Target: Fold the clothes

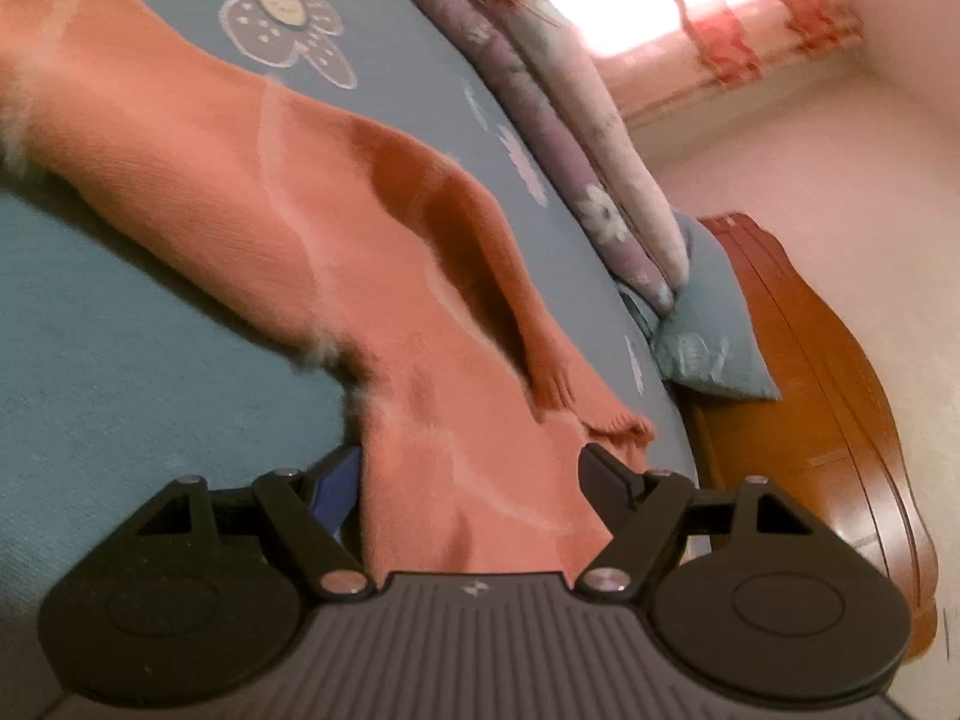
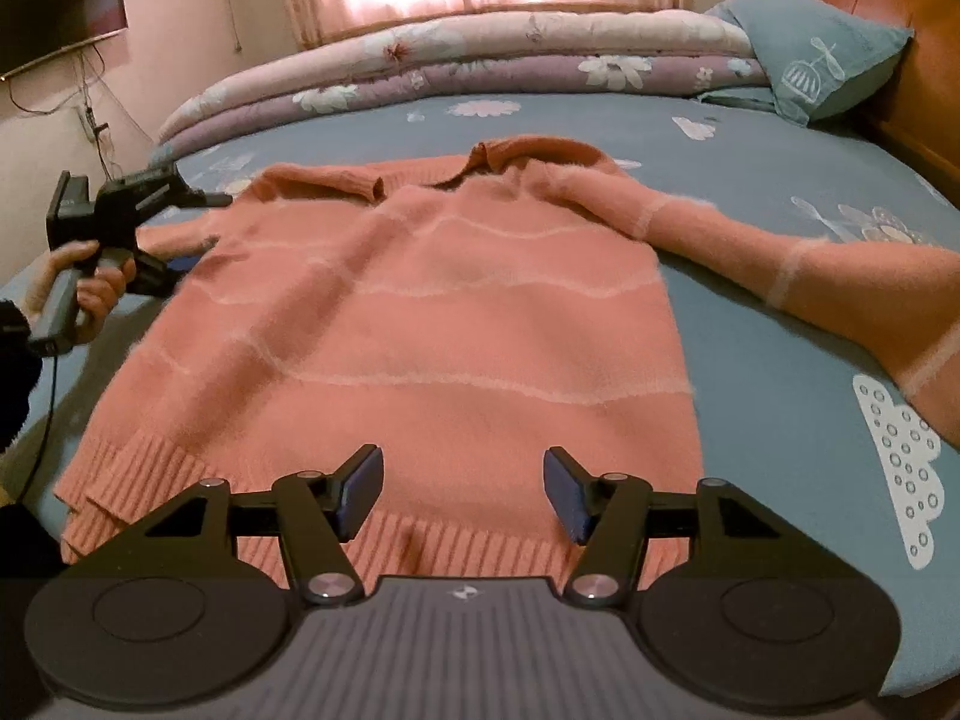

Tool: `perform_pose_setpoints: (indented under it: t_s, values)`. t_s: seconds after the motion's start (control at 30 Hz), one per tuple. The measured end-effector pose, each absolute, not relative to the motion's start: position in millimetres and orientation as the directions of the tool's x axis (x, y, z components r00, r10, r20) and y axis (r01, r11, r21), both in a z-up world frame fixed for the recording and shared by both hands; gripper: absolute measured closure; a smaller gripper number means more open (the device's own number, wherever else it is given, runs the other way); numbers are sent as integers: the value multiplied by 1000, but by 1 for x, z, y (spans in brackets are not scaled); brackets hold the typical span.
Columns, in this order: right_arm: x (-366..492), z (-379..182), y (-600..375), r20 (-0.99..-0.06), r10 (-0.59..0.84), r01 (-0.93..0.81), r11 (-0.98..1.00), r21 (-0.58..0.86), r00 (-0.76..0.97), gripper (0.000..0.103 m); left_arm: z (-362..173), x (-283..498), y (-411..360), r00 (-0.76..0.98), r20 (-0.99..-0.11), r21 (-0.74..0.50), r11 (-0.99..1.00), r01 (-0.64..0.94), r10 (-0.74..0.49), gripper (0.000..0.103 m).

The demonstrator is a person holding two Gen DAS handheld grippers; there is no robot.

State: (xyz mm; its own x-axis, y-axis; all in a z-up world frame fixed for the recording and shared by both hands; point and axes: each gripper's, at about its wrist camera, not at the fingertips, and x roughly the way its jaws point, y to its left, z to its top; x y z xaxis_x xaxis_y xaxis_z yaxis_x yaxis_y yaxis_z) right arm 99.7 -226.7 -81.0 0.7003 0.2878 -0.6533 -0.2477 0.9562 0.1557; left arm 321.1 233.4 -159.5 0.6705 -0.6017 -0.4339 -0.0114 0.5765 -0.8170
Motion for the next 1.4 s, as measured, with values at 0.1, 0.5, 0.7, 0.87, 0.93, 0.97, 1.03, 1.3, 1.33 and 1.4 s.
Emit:
perform_pose_setpoints:
  t_s: [0.1,0.5,0.7,0.87,0.93,0.97,1.03,1.3,1.33,1.4]
  values:
    - [96,-74,-228,-635,294,-253,955,158,714,36,-160,310,229,630,-410,-835,549,32,-660,26]
    - [82,-64,-234,-615,298,-254,954,161,730,33,-190,215,216,629,-174,-963,265,53,-758,26]
    - [77,-60,-228,-610,299,-272,952,140,734,32,-197,188,211,631,-112,-980,189,55,-768,25]
    - [73,-56,-224,-601,309,-289,948,133,737,32,-177,177,207,629,-278,-929,369,14,-726,25]
    - [70,-55,-218,-599,322,-309,942,129,733,32,-160,172,205,636,-382,-867,498,4,-671,25]
    - [68,-54,-213,-598,332,-328,937,121,730,32,-150,169,204,644,-426,-827,562,7,-635,25]
    - [65,-50,-194,-585,374,-401,912,89,720,32,-129,163,201,661,-504,-739,674,3,-556,25]
    - [49,-42,-80,-579,559,-719,692,-68,593,41,-83,126,191,665,-699,-396,917,-53,-263,25]
    - [49,-46,-64,-593,567,-741,667,-76,572,41,-82,118,193,668,-702,-381,923,-58,-248,25]
    - [49,-55,-35,-626,567,-767,637,-80,536,43,-81,104,199,674,-707,-352,934,-69,-216,25]
